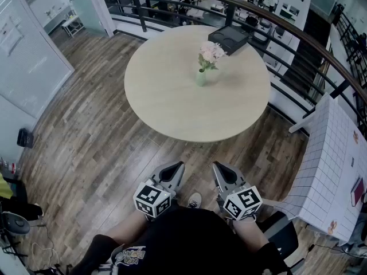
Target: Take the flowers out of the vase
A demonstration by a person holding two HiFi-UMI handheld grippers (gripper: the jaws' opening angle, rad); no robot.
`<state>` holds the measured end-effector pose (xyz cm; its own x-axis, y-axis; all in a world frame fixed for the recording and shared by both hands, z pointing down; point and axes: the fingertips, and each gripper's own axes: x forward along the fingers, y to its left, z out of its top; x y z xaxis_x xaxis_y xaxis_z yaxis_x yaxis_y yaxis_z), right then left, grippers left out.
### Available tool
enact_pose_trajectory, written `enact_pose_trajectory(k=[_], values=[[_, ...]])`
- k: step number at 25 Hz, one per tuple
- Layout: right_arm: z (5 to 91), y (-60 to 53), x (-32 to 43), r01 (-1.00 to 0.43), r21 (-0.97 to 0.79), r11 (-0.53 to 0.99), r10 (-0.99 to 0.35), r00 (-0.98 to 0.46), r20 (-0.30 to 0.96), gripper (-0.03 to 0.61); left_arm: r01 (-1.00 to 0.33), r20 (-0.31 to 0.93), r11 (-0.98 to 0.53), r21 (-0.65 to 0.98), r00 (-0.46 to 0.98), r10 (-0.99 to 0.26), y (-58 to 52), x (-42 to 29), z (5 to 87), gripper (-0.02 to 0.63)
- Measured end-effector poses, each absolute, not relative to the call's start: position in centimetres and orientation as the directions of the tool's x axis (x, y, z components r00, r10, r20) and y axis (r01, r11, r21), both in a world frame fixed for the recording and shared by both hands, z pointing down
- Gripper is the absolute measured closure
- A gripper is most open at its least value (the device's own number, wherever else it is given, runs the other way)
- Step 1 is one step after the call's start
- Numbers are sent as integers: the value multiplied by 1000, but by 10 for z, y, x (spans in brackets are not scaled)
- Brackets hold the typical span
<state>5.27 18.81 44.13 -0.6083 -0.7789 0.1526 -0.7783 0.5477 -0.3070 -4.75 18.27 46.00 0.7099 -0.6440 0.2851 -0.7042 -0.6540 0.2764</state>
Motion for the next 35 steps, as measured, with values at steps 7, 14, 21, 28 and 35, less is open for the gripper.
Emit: enact_pose_trajectory(k=[7, 14, 21, 28, 35], values=[[440, 188, 53, -778, -307, 549, -779, -609, 151, 557, -702, 285, -656, 276, 712, -642, 183, -45, 460, 607], [438, 186, 59, -765, -344, 545, -784, -610, 114, 557, -692, 291, -663, 285, 722, -628, 183, -40, 464, 607], [433, 184, 66, -770, -350, 534, -797, -597, 97, 557, -684, 282, -665, 301, 730, -623, 179, -34, 459, 607], [421, 185, 75, -775, -343, 531, -808, -585, 69, 557, -688, 277, -669, 282, 726, -630, 178, -30, 446, 607], [423, 184, 75, -781, -346, 519, -815, -575, 74, 557, -694, 284, -660, 287, 720, -634, 179, -37, 448, 607]])
